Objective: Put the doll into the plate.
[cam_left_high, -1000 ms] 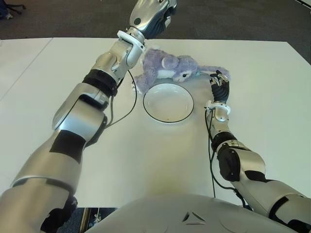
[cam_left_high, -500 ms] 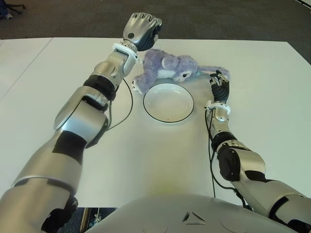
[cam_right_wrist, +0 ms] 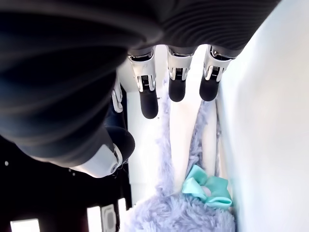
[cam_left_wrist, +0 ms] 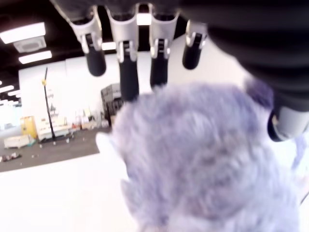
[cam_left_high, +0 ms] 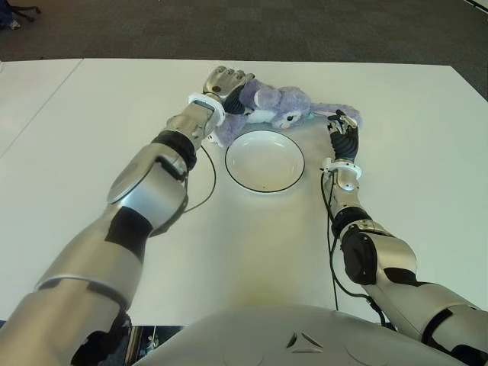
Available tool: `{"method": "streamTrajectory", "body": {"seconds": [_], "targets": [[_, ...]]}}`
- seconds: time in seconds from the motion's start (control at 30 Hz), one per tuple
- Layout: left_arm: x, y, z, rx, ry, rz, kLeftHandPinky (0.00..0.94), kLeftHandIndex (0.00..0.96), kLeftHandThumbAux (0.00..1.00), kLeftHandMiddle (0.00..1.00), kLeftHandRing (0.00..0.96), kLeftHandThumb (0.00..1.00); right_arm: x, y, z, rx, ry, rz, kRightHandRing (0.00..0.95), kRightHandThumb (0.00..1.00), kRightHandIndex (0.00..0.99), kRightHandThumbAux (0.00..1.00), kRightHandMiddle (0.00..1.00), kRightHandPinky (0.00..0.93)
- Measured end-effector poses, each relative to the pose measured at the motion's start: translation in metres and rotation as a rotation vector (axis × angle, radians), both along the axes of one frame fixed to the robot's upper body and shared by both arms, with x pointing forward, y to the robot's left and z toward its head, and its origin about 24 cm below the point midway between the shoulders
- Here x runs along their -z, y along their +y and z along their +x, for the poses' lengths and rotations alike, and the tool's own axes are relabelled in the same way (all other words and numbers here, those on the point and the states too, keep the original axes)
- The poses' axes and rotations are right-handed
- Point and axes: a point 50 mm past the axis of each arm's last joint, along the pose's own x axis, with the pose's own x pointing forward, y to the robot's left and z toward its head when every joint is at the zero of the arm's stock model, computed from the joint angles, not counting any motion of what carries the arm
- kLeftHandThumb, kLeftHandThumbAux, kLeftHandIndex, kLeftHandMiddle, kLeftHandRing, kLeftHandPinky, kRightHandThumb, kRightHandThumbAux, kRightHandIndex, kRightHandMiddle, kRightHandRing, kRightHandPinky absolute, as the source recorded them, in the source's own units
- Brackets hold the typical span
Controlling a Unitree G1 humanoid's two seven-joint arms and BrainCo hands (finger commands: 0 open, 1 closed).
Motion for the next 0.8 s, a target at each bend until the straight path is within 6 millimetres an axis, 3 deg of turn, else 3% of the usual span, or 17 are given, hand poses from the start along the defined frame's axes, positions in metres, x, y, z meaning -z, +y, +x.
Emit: {"method": "streamTrajectory", "body": {"seconds": [0.27, 0.8], "targets": [[0.0023, -0.0018, -0.0004, -0.002, 0.034, 0.003, 0.000, 0.000, 0.410, 0.000, 0.000, 0.211, -0.0017, 0.0009, -0.0004, -0.001, -0.017, -0.019, 0.047, 0.710, 0.415, 0.725, 0.138, 0.034], [0.0024, -0.0041, -0.0008, 0.002, 0.037, -0.013, 0.000, 0.000, 0.478, 0.000, 0.000, 0.128, -0.0071, 0.0033, -0.0025, -0.022, -0.075, -0.060, 0.028, 0.708, 0.415, 0.724, 0.120, 0.002]]}}
